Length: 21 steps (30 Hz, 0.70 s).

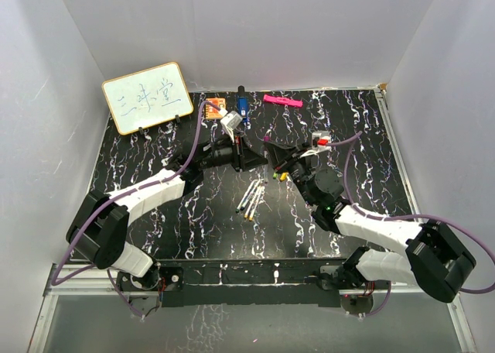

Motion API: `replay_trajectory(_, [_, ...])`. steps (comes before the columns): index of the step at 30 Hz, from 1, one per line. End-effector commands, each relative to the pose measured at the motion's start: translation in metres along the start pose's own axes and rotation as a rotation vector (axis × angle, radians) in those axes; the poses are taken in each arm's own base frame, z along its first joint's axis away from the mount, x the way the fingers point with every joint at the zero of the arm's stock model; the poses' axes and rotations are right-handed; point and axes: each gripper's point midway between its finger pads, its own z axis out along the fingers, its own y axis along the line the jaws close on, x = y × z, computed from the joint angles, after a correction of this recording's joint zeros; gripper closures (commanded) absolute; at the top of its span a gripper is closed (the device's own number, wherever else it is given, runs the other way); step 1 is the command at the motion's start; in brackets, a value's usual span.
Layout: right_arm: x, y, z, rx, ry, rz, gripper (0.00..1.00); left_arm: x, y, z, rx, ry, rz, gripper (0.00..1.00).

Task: Insert the pens into the pen caps

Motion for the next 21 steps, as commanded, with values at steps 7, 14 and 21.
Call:
replay_trajectory(7, [0.036, 0.003, -0.015, 0.008, 0.134, 0.049, 1.0, -0.084, -0.041, -0.012, 0.129, -0.279, 0.144, 0.85])
replay_trajectory(14, [0.026, 0.002, -0.014, 0.024, 0.097, 0.057, 1.0, -0.076, -0.038, -0.007, 0.153, -0.252, 0.103, 0.76])
replay_trajectory(21, [0.022, -0.004, -0.014, 0.049, 0.069, 0.056, 1.0, -0.068, -0.037, -0.006, 0.161, -0.229, 0.079, 0.74])
